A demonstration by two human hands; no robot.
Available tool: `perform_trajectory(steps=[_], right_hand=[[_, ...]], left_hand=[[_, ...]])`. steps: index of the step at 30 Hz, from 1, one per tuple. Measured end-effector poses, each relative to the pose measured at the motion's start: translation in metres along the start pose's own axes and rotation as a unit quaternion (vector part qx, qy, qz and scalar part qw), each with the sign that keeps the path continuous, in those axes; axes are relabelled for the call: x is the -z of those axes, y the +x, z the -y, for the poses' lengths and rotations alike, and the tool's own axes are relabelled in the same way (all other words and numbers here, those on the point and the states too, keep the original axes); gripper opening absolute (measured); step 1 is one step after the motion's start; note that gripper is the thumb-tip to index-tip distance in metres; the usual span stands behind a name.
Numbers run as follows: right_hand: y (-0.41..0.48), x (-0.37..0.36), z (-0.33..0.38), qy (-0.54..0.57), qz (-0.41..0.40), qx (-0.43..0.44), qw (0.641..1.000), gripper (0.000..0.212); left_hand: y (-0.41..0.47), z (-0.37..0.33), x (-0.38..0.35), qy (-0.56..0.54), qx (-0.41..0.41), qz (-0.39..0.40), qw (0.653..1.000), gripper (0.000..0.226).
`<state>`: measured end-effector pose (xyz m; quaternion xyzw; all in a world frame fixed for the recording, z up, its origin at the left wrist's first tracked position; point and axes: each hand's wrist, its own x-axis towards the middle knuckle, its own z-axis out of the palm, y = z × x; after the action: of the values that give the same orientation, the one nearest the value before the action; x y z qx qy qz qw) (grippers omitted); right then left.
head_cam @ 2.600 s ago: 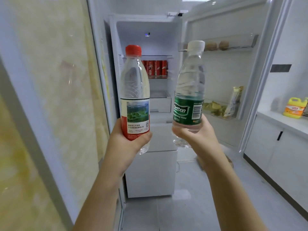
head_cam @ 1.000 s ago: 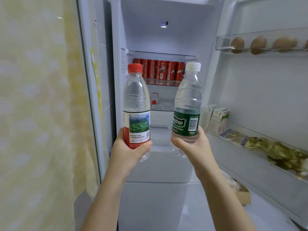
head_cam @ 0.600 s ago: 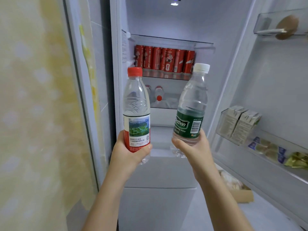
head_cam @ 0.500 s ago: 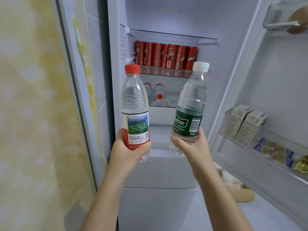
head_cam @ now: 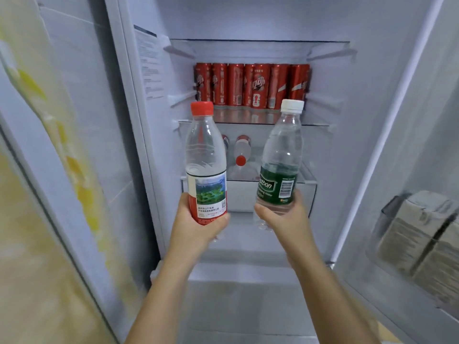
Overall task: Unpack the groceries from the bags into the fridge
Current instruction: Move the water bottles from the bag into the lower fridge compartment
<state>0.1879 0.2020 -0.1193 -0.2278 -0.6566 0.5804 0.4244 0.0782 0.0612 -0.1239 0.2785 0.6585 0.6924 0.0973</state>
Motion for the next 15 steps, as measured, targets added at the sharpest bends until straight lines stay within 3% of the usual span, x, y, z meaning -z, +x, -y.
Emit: perform_trajectory(steps=[15], right_hand=[[0.087, 0.001, -0.104, -0.041, 0.053, -0.081, 0.994, 0.048]], left_hand=[[0.074, 0.094, -0.061, 0.017, 0.079, -0.056, 0.995, 0.048]])
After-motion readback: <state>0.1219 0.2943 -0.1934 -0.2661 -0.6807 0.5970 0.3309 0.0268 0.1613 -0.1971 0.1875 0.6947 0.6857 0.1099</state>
